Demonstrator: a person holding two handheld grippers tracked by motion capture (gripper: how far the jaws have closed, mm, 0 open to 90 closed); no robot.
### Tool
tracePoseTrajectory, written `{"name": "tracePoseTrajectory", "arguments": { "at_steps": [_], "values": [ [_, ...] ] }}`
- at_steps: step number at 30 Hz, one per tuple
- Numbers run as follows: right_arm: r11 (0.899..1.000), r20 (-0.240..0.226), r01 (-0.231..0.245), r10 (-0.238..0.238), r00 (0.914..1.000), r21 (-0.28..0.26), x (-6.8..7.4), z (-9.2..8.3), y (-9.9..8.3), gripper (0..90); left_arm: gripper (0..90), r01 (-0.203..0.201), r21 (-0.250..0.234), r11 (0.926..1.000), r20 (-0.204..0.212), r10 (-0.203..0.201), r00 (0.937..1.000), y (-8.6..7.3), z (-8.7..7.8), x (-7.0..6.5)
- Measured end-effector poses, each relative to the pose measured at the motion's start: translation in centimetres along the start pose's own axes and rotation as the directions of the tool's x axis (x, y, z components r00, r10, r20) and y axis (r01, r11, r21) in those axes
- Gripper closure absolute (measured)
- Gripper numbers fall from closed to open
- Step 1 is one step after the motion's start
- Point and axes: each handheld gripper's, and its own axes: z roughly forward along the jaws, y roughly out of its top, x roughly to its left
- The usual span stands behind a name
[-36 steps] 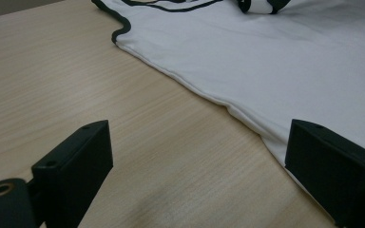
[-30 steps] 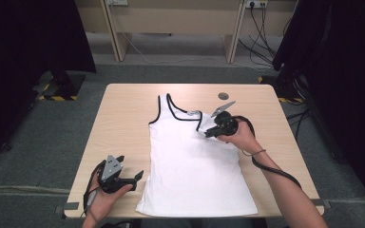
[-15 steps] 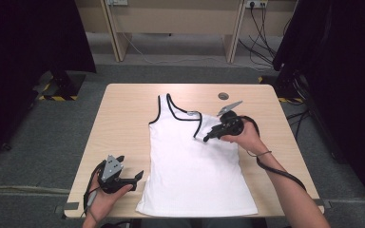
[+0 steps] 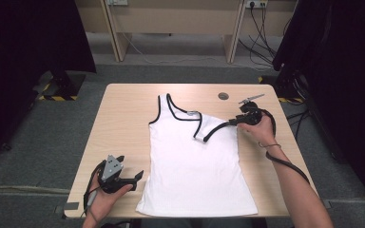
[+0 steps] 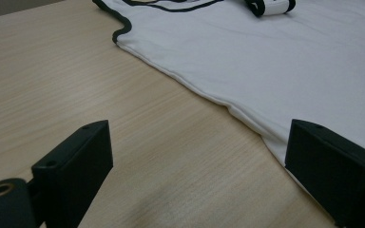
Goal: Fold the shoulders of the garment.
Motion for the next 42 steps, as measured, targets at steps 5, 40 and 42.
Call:
{"name": "tracePoseTrajectory", "arguments": {
  "at_steps": [5,40,42],
  "values": [
    [1.0,0.011,0.013,-0.013,0.9999,0.013,0.3,0.6,-0.4,70.8,8.2,0.001,-0.002,1.0,0.001,-0.001,1.0,0.0,0.0,0.0],
    [0.997,-0.011,0.031,-0.031,0.9995,-0.067,4.6,-2.0,-1.4,38.8,8.6,-0.01,0.005,0.9999,-0.007,0.01,0.9999,0.0,0.1,-0.2],
    [0.998,-0.017,0.025,-0.026,0.9995,-0.065,4.7,-2.1,-1.6,36.3,8.6,-0.01,0.005,0.9999,-0.008,0.01,0.9999,0.0,0.1,-0.2]
  ]
}}
